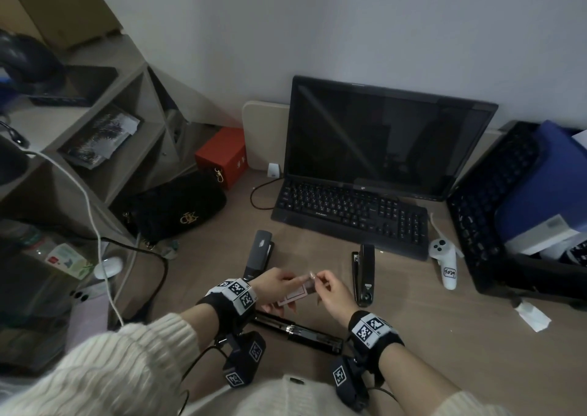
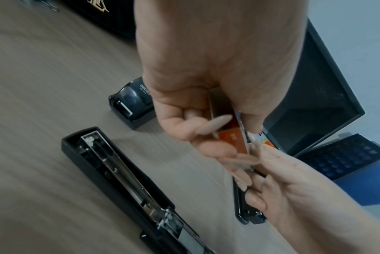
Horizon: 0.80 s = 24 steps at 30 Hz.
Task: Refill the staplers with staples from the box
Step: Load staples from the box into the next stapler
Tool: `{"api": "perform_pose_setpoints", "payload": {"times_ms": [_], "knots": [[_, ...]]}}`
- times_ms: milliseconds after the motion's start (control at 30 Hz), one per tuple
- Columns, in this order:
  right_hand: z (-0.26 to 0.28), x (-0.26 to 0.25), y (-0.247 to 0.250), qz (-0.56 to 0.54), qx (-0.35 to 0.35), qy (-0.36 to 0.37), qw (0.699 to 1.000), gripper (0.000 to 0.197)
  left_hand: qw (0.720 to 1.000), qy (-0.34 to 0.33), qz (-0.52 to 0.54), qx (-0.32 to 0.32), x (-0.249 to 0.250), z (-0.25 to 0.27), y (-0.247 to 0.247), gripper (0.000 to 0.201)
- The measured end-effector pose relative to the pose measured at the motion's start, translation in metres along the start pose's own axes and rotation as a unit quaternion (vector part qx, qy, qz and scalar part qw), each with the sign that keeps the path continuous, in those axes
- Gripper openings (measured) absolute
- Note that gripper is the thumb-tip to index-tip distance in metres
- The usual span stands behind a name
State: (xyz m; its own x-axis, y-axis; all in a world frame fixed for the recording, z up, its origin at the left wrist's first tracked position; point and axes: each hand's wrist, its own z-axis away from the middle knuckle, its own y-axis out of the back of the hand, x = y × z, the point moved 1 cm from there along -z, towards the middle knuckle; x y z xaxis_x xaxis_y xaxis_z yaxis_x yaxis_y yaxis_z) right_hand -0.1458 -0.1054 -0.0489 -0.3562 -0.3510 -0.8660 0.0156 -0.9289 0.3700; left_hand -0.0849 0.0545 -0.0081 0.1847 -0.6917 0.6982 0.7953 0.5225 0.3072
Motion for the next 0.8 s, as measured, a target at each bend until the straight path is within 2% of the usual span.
{"api": "perform_pose_setpoints", "payload": {"times_ms": [133,200,300,500,633,800], "knots": [[-0.003,-0.002,0.001,-0.030,0.025,0.037,0.999,0.002,1.000,-0.015,0.002,0.014,0.000,0.000,0.003,0.042],[-0.004,0.000,0.001,-0.036,0.022,0.052,0.998,0.007,0.999,-0.028,0.000,0.021,-0.001,-0.001,0.003,0.044],[-0.001,0.001,0.002,-0.064,0.004,0.057,0.996,0.012,0.999,-0.046,0.006,0.017,-0.004,-0.001,0.003,0.035],[0.007,-0.003,0.019,-0.072,-0.086,-0.020,0.993,0.023,0.997,-0.054,-0.031,-0.053,-0.012,0.000,0.008,0.038],[0.004,-0.004,0.017,-0.097,-0.043,-0.021,0.994,0.018,0.995,-0.069,-0.030,-0.059,-0.009,-0.001,0.006,0.038],[-0.001,-0.008,0.020,-0.107,-0.006,-0.014,0.994,0.028,0.995,-0.084,-0.022,-0.042,-0.006,-0.004,0.006,0.048]]}}
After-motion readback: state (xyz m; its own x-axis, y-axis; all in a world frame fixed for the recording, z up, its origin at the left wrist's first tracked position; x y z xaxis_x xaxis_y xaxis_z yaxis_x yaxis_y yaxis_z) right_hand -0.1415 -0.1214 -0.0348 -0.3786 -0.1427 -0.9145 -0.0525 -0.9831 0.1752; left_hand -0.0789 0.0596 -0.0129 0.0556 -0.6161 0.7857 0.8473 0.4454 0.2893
